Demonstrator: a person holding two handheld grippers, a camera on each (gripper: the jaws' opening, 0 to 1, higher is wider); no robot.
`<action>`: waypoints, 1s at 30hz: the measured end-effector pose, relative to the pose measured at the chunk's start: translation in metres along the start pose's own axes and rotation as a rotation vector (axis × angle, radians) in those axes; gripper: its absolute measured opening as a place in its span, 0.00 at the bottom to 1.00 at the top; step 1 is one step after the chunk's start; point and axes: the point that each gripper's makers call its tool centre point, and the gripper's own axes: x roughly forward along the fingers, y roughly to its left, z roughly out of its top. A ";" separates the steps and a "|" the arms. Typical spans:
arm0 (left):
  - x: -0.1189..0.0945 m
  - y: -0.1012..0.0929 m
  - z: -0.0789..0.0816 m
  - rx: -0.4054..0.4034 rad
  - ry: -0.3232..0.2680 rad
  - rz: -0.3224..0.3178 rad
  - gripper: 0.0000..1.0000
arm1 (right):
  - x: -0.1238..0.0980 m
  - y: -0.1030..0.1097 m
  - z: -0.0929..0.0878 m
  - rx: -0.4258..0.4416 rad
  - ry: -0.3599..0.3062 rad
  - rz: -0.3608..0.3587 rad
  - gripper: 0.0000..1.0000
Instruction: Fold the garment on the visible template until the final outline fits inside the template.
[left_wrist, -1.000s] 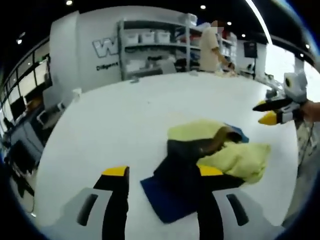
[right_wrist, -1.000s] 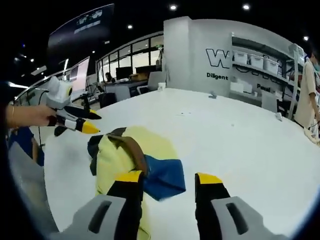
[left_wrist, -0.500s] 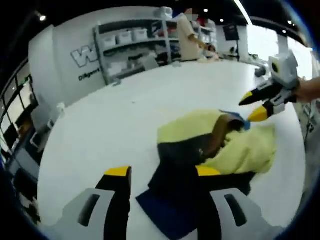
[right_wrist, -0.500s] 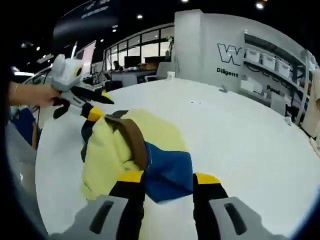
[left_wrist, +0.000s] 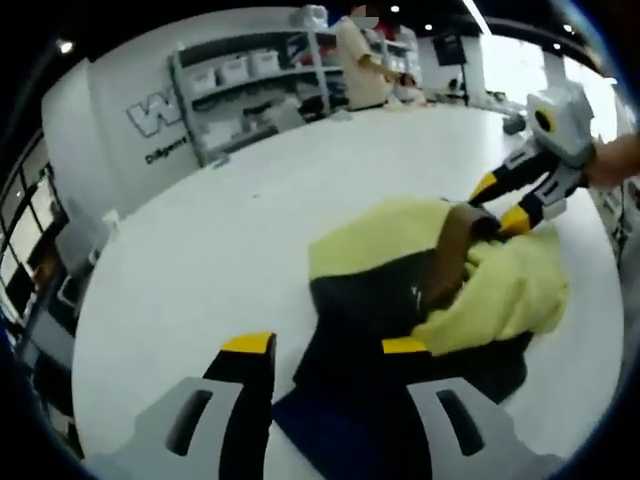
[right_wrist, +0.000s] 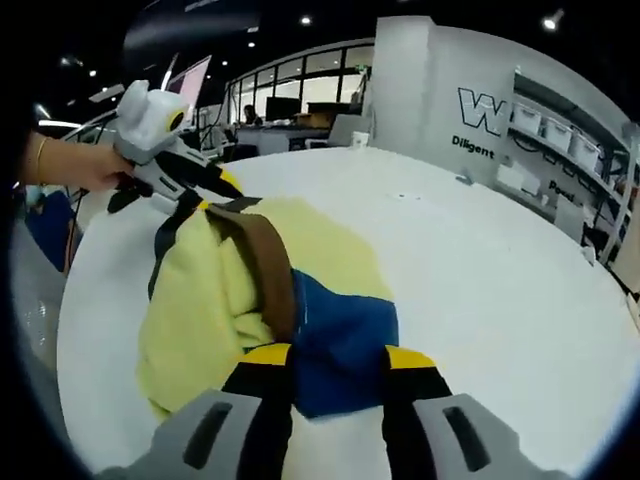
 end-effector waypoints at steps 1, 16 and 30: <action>-0.001 -0.002 0.001 -0.004 -0.004 -0.004 0.32 | 0.000 -0.003 -0.001 -0.016 0.008 -0.007 0.23; -0.008 -0.003 0.016 -0.009 -0.055 -0.030 0.12 | 0.008 -0.011 0.006 -0.008 -0.038 -0.011 0.17; -0.003 -0.011 0.008 0.010 -0.026 -0.029 0.06 | 0.004 0.001 0.001 -0.210 0.006 -0.003 0.16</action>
